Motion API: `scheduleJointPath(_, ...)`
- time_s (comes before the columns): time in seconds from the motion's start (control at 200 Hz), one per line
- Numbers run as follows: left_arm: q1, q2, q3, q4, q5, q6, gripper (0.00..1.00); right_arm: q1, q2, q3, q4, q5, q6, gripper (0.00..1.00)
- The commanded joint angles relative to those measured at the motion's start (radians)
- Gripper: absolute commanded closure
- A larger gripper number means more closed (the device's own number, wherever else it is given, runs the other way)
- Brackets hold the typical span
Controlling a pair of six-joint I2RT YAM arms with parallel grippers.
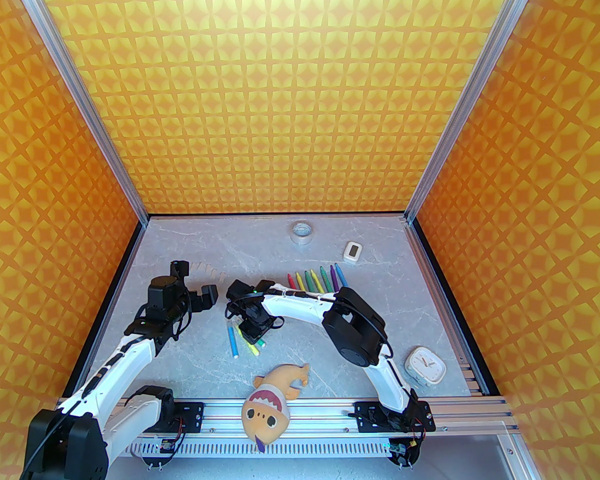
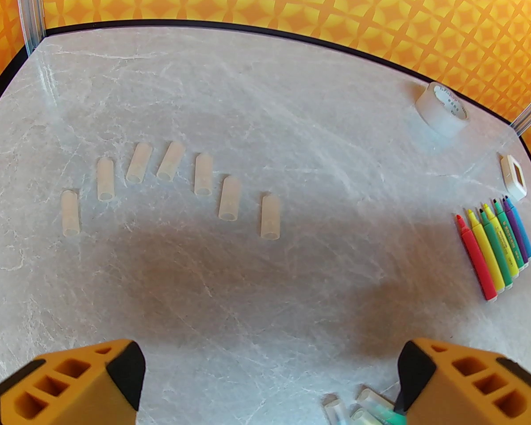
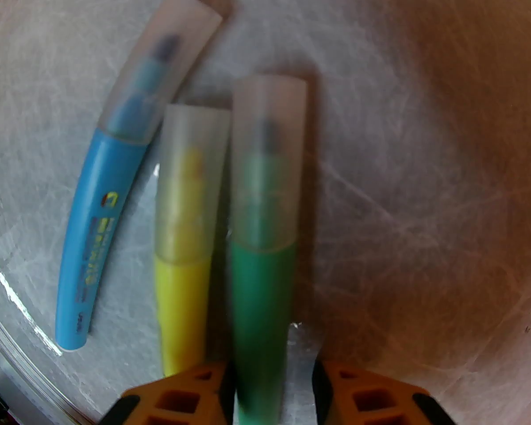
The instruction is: Open the pen caps
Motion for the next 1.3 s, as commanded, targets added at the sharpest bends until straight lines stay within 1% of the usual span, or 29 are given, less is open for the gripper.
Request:
scheduleJointPath(0.0, 0.013, -0.024, -0.021, 0.012, 0.015, -0.019, 0.0, -0.001, 0.082, 0.041, -0.023, 0.135, 0.009, 0.66)
scheduleJointPath(0.08, 0.015, -0.026, -0.022, 0.012, 0.015, -0.02, 0.0, 0.001, 0.099, 0.055, -0.029, 0.151, 0.016, 0.68)
scheduleJointPath(0.215, 0.015, -0.025, -0.023, 0.016, 0.015, -0.022, 0.0, 0.003, 0.118, 0.055, -0.02, 0.169, 0.032, 0.73)
scheduleJointPath(0.265, 0.014, -0.023, -0.021, 0.017, 0.017, -0.021, 0.0, 0.002, 0.116, 0.045, -0.002, 0.168, 0.035, 0.77)
scheduleJointPath(0.325, 0.015, -0.023, -0.02, 0.016, 0.02, -0.02, 0.0, 0.002, 0.11, 0.032, 0.028, 0.167, 0.036, 0.83)
scheduleJointPath(0.395, 0.015, -0.021, -0.019, 0.018, 0.025, -0.02, 0.0, 0.001, 0.098, 0.011, 0.077, 0.162, 0.04, 0.86)
scheduleJointPath(0.535, 0.015, -0.02, -0.017, 0.013, 0.038, -0.019, 0.01, -0.014, 0.09, 0.013, 0.122, 0.14, 0.059, 0.93)
scheduleJointPath(0.67, 0.015, -0.026, -0.009, -0.003, 0.041, -0.013, 0.03, -0.056, 0.023, -0.06, 0.224, 0.086, 0.091, 1.0)
scheduleJointPath(0.85, 0.015, -0.028, -0.006, -0.006, 0.052, -0.014, 0.04, -0.127, -0.139, -0.236, 0.433, -0.036, 0.112, 1.0)
scheduleJointPath(0.925, 0.015, -0.02, -0.006, 0.008, 0.082, -0.02, 0.04, -0.147, -0.209, -0.298, 0.503, -0.065, 0.115, 1.0)
scheduleJointPath(1.055, 0.015, 0.026, 0.015, 0.017, 0.156, -0.023, 0.09, -0.185, -0.3, -0.393, 0.622, -0.091, 0.142, 1.0)
scheduleJointPath(1.18, 0.011, 0.091, 0.047, 0.032, 0.267, -0.029, 0.12, -0.21, -0.359, -0.467, 0.731, -0.153, 0.167, 1.0)
scheduleJointPath(1.22, 0.01, 0.098, 0.05, 0.051, 0.303, -0.042, 0.13, -0.213, -0.369, -0.478, 0.752, -0.169, 0.169, 1.0)
scheduleJointPath(1.235, 0.01, 0.13, 0.049, 0.061, 0.316, -0.047, 0.13, -0.214, -0.372, -0.483, 0.758, -0.174, 0.169, 1.0)
scheduleJointPath(1.295, 0.008, 0.158, 0.049, 0.104, 0.372, -0.076, 0.14, -0.215, -0.385, -0.496, 0.784, -0.176, 0.174, 1.0)
